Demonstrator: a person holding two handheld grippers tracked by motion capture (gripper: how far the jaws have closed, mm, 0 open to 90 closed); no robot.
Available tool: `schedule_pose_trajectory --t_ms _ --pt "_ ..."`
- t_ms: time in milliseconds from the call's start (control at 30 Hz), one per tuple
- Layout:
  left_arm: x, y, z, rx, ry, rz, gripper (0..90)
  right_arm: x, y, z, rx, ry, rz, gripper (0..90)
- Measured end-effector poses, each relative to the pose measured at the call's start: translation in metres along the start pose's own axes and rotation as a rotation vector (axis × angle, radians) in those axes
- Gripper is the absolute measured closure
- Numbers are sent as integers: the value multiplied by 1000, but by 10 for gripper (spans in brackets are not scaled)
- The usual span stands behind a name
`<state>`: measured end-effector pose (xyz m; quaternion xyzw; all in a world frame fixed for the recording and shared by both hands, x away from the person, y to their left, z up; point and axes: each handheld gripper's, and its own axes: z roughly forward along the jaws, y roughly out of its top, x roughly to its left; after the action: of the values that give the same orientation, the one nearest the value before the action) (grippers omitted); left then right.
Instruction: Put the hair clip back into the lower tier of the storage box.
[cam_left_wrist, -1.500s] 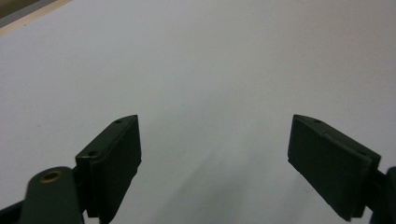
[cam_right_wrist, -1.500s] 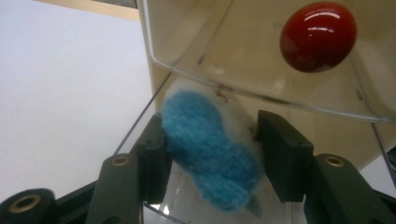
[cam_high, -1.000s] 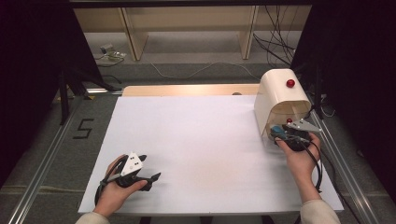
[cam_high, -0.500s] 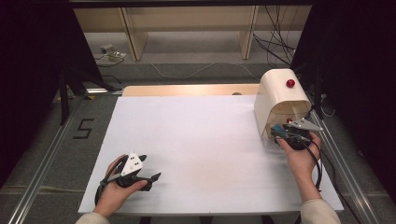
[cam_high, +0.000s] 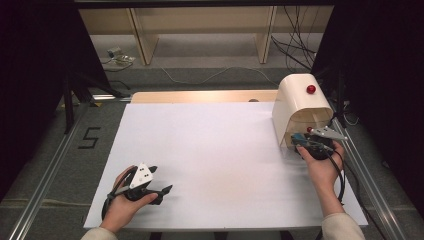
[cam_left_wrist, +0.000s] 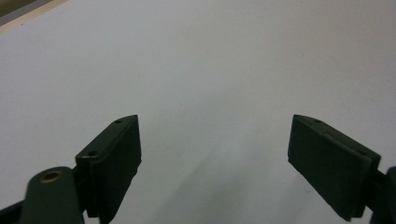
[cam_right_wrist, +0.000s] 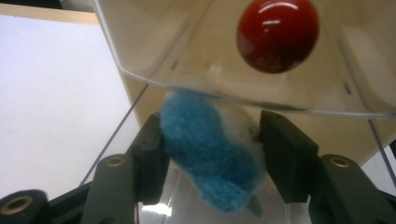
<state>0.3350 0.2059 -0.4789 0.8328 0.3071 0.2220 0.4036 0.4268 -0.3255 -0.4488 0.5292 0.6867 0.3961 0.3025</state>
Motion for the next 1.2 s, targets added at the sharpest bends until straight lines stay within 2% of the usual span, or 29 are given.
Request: schedule_pose_trajectory --t_ms 267,400,1200 --pt "0 0 0 -1 -1 -1 173 -1 1 -3 -22 -8 46 382" --pt "0 0 -1 -1 -1 -1 173 -2 0 -5 -15 -9 53 367" --pt "0 0 -2 -1 2 -4 174 -1 -2 -26 -12 -29 14 323"
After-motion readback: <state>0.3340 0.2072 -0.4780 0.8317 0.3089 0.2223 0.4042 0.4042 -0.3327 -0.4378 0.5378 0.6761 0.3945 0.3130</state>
